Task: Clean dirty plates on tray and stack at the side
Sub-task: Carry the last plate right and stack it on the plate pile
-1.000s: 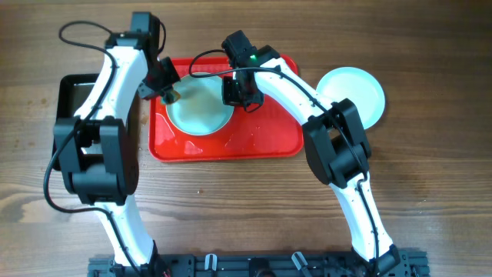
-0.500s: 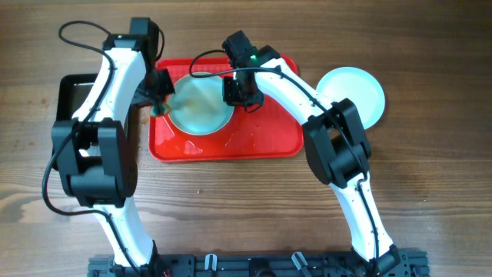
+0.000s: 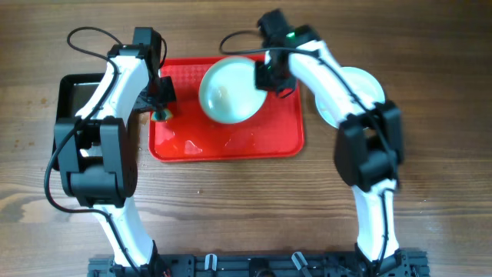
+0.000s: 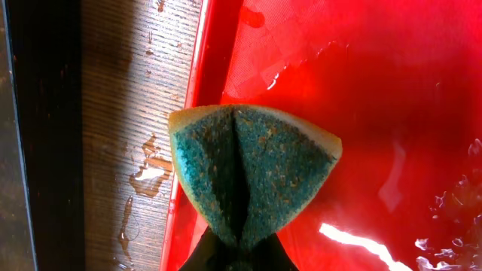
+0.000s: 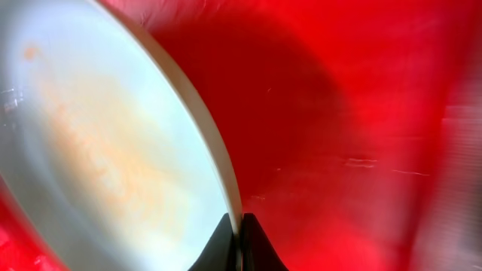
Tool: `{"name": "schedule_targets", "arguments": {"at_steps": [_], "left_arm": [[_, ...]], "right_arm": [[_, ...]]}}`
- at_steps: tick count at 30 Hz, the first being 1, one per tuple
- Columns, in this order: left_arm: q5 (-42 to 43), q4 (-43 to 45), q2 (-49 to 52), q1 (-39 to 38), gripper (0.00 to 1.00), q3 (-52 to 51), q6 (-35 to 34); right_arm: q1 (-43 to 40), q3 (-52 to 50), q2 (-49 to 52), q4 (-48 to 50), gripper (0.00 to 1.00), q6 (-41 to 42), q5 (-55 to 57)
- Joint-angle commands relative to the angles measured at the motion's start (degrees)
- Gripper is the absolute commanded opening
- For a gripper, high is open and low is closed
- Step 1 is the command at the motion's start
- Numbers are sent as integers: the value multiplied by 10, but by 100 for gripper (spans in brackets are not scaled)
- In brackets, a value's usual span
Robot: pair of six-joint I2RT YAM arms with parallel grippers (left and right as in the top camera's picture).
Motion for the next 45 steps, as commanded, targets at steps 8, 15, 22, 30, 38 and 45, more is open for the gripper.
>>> {"name": "schedule_targets", "arguments": {"at_steps": [8,15,22,30,38,45], "left_arm": [[-9,9,-10,5,4,-3,7],[-9,8,-10,5,4,-3,7],[-9,8,-10,5,4,-3,7],[-9,8,-10,5,4,-3,7],[-9,6,-10,5,4,-3,7],[-9,6,-10,5,4,-3,7]], "right_arm": [[110,4,-91,-58,4,21,513],[214,4,-91,-76,4,30,791],[248,4,-91,-76,4,30,858],[247,4,-91,-75,4,31,859],[176,4,-91,-37,4,-43,457],[-31,4,-91,-24,4,-119,52]]}}
